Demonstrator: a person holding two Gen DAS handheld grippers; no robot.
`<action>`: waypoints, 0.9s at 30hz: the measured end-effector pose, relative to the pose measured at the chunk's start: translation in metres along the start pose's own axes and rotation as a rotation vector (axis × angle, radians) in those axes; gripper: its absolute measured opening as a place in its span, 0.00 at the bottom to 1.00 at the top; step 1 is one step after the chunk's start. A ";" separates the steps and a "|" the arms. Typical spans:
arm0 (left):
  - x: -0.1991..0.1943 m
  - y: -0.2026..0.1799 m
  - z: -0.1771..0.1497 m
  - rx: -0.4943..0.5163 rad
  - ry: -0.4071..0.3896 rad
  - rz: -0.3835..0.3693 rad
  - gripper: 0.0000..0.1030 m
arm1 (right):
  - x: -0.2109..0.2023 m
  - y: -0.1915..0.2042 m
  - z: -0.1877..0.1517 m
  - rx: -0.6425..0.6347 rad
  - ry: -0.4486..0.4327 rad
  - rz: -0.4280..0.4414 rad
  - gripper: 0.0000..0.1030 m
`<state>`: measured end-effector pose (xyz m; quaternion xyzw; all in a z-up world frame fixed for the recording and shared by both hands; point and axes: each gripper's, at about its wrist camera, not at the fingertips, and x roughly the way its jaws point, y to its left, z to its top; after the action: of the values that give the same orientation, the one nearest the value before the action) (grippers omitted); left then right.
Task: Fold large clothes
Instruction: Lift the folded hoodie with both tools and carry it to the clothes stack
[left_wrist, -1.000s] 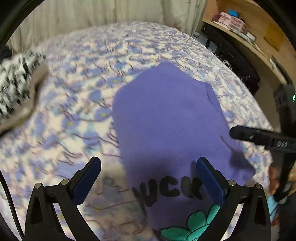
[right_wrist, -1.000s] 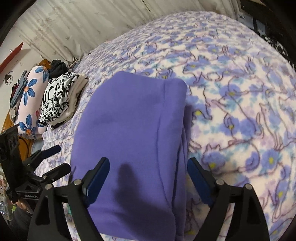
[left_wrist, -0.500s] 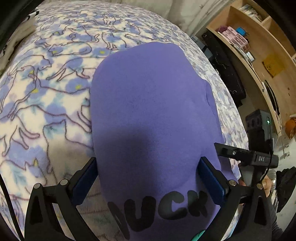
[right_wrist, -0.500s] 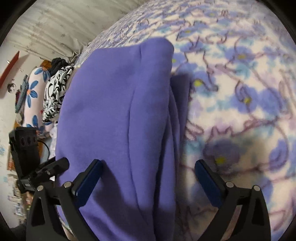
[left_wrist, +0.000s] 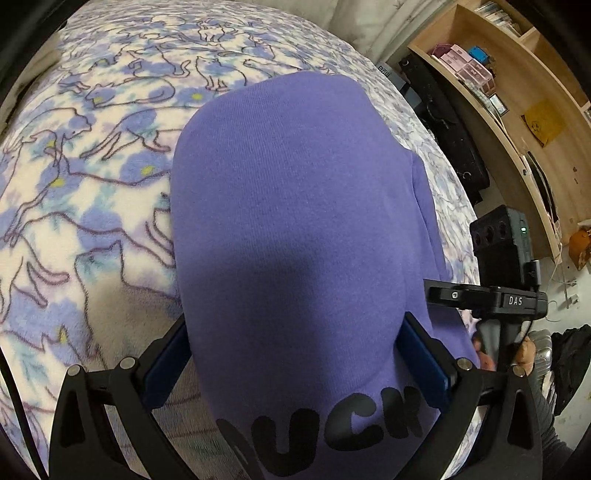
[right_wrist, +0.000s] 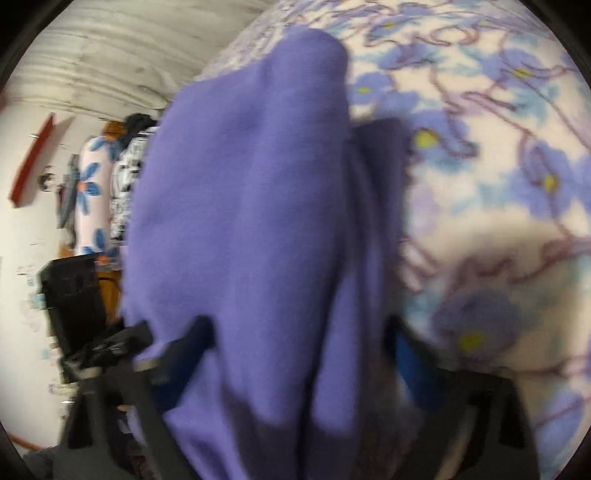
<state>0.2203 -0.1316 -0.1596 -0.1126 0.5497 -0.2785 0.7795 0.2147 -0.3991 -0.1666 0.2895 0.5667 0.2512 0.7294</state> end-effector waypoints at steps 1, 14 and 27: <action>0.000 -0.001 0.001 -0.006 0.004 0.001 1.00 | 0.000 0.004 -0.001 -0.015 -0.007 -0.014 0.68; -0.062 -0.019 -0.013 0.082 -0.075 0.058 0.89 | -0.028 0.067 -0.034 -0.092 -0.118 -0.057 0.42; -0.257 0.072 0.002 0.018 -0.194 0.162 0.89 | 0.019 0.246 -0.014 -0.250 -0.137 0.067 0.42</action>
<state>0.1824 0.0701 0.0104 -0.0874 0.4764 -0.2074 0.8500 0.1965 -0.2103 -0.0083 0.2316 0.4699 0.3239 0.7878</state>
